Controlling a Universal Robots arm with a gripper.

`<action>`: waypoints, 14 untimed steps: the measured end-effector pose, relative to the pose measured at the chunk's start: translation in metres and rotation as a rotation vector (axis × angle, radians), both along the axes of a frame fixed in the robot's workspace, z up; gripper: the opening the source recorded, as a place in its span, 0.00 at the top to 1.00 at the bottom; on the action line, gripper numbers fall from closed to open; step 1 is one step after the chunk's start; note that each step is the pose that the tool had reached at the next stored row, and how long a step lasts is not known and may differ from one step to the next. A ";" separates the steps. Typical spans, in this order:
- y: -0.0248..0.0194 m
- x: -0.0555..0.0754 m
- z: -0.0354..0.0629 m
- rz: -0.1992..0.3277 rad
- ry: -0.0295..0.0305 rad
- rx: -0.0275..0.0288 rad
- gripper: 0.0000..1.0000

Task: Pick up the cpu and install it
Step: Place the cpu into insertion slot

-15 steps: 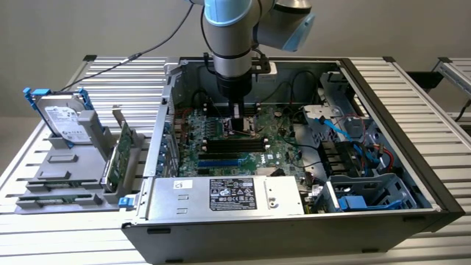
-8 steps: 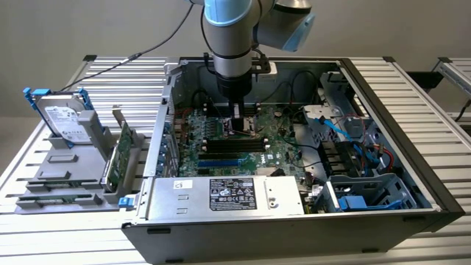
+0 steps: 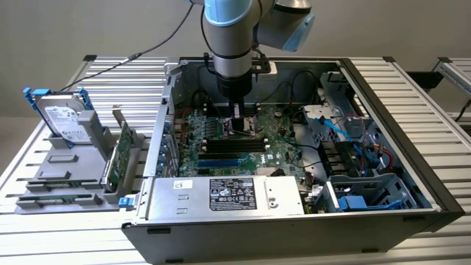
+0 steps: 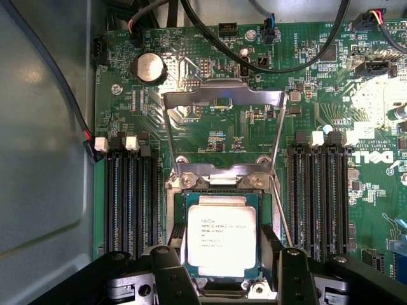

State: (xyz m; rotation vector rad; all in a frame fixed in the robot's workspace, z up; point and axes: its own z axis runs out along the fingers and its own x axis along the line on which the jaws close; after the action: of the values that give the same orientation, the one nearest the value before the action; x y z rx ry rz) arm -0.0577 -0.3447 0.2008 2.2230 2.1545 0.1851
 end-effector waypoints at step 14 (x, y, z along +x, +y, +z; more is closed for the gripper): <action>-0.0013 0.001 0.0000 0.000 0.0000 0.0000 0.45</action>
State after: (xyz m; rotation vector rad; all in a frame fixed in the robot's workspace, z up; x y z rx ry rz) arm -0.0566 -0.3461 0.2008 2.2228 2.1547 0.1850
